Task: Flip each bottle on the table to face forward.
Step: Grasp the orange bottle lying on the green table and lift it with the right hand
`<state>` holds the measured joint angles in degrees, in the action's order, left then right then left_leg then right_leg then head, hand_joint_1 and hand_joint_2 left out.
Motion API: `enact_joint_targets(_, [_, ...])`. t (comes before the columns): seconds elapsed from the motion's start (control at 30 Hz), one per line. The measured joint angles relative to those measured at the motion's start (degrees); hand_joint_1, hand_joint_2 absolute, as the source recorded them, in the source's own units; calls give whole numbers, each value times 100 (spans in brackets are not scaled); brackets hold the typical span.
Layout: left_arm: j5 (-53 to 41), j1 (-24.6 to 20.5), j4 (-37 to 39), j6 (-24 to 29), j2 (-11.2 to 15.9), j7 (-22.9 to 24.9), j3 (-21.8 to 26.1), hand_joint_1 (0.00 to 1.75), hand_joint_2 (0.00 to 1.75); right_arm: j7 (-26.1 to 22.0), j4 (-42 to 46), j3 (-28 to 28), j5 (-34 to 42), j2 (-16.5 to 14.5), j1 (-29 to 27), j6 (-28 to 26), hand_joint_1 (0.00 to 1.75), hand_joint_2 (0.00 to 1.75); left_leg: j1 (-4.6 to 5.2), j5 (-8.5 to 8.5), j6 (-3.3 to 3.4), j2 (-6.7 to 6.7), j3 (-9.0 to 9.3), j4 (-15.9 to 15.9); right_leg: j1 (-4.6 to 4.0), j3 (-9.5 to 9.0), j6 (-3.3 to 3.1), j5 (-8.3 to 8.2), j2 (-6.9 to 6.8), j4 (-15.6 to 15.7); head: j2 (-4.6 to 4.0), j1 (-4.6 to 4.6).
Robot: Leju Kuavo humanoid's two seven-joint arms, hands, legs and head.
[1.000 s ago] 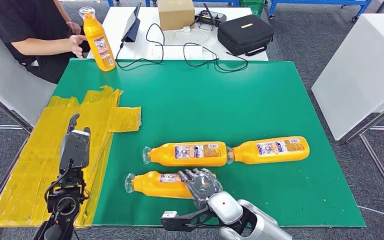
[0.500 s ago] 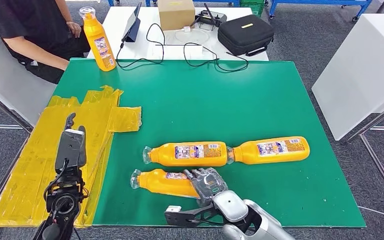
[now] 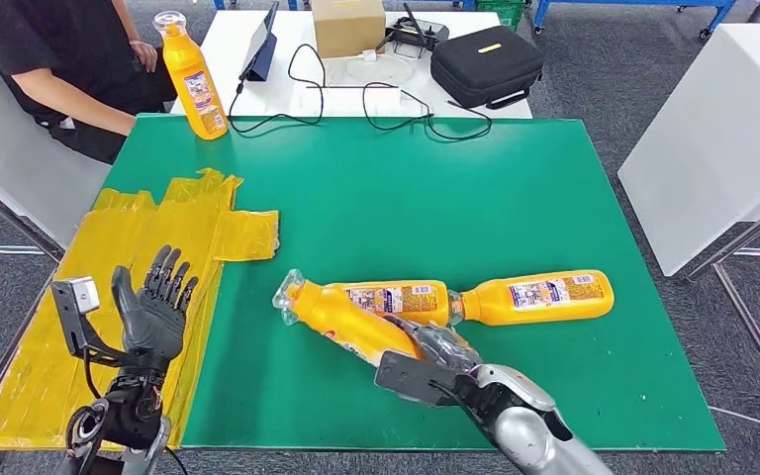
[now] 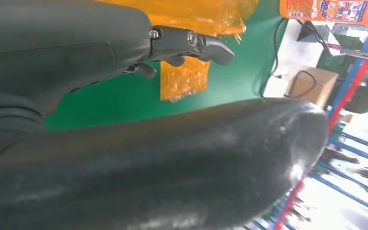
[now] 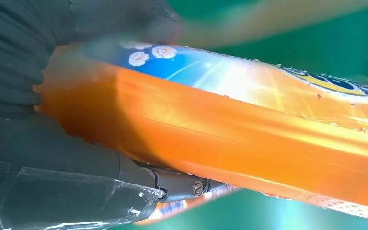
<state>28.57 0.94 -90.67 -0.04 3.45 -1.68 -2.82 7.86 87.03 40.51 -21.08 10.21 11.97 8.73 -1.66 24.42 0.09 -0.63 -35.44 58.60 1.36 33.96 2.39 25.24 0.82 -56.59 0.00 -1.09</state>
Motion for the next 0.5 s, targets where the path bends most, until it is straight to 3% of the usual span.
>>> enact_joint_targets(0.03, [267, 45, -42, -70, -13, -21, 23, 0, 175, -139, 99, -102, 177, -2, -68, -65, 175, 175, 0, 0, 0, 0, -3, 0, 0, 2, 0, 0, 0, 0, 0, -1])
enact_joint_targets(0.23, [2020, 407, -389, -720, -44, 161, 13, 0, 175, -754, 1032, -753, 1096, -15, -433, -353, 175, 175, 1, 2, 0, -1, -18, 0, 2, 18, -1, 2, -1, 1, 0, 2])
enact_joint_targets(0.5, [1728, 479, -597, -878, 25, 215, -543, 0, 175, -789, 1385, -1033, 1264, -172, -606, -574, 175, 175, 2, 2, 0, 0, -19, 0, 1, 16, -1, 1, -1, 1, 0, 0])
